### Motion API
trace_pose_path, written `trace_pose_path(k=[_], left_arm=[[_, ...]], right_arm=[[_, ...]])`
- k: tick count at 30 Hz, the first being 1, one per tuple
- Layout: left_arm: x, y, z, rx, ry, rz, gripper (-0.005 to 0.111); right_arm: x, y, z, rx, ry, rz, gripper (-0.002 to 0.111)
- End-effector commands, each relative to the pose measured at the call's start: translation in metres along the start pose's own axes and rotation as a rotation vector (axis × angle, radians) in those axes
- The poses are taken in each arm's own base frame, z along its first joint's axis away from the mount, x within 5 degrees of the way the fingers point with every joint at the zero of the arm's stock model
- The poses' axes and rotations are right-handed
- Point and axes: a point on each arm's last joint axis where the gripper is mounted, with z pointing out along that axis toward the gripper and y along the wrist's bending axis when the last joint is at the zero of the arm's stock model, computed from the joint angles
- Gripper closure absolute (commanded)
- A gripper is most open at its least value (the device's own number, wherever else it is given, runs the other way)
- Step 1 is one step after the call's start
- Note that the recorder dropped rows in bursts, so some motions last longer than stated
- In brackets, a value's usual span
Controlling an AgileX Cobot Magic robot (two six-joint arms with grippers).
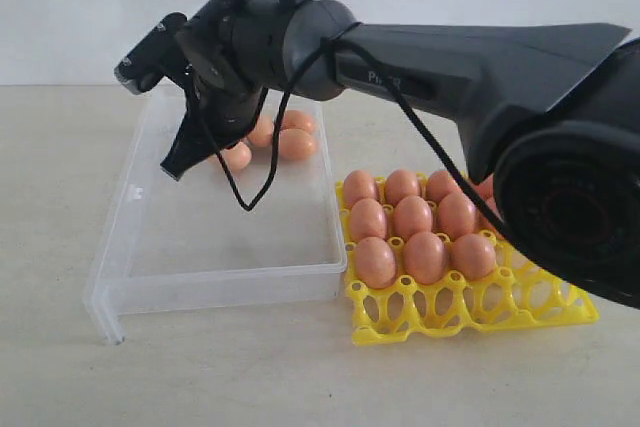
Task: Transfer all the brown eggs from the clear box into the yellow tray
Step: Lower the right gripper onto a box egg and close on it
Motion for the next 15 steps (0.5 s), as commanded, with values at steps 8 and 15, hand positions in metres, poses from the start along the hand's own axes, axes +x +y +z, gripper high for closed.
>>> trace_pose_path(k=[8,15], left_arm=[[0.0,0.0,0.0,-0.002,-0.006,-0.016,0.111],[0.0,0.0,0.0,-0.002,-0.008,-0.016,0.111]], right_arm=[[0.008,0.008,0.019,-0.214,-0.046,-0.371,0.05],[0.01,0.009,0.05,-0.099,-0.139,-0.423,0.05]])
